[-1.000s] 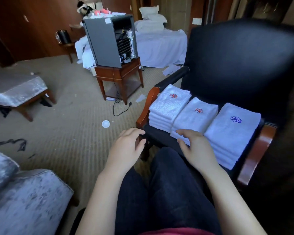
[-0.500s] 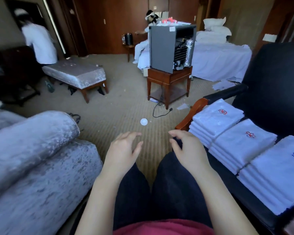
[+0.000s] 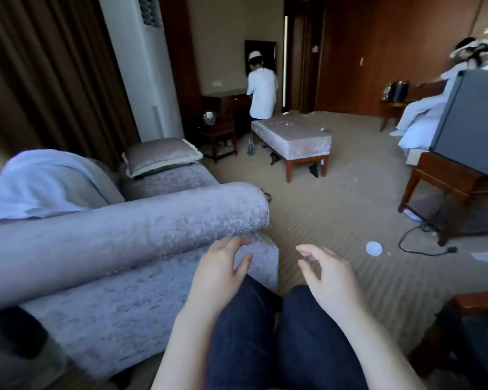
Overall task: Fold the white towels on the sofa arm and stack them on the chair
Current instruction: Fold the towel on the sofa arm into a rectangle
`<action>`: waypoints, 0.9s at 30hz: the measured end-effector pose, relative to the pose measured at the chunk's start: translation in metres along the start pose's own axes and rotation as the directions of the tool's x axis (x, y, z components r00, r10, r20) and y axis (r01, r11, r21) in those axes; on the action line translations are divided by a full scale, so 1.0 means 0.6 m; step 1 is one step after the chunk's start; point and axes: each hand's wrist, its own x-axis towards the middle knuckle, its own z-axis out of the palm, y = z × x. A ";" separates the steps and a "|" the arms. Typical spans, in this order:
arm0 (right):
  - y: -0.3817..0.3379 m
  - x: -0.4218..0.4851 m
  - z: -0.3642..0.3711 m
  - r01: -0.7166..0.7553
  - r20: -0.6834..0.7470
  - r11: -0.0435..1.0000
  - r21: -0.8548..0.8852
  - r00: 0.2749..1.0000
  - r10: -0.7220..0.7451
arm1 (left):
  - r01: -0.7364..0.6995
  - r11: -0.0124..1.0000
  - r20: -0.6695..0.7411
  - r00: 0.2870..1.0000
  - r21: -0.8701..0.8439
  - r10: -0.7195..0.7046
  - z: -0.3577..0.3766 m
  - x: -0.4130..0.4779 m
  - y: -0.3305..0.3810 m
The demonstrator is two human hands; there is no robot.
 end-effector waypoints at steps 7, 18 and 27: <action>-0.051 0.086 0.090 0.174 0.104 0.978 0.120 0.977 -0.186 | 0.221 0.969 -0.150 0.968 0.113 -0.203 -0.064 -0.010 -0.068; -0.124 0.123 0.176 0.254 0.245 0.945 0.207 0.922 -0.302 | 0.349 0.916 -0.281 0.915 0.197 -0.289 -0.141 -0.043 -0.144; -0.203 0.205 0.221 0.401 0.291 0.892 0.209 0.846 -0.448 | 0.340 0.840 -0.337 0.920 0.423 -0.203 -0.243 0.025 -0.245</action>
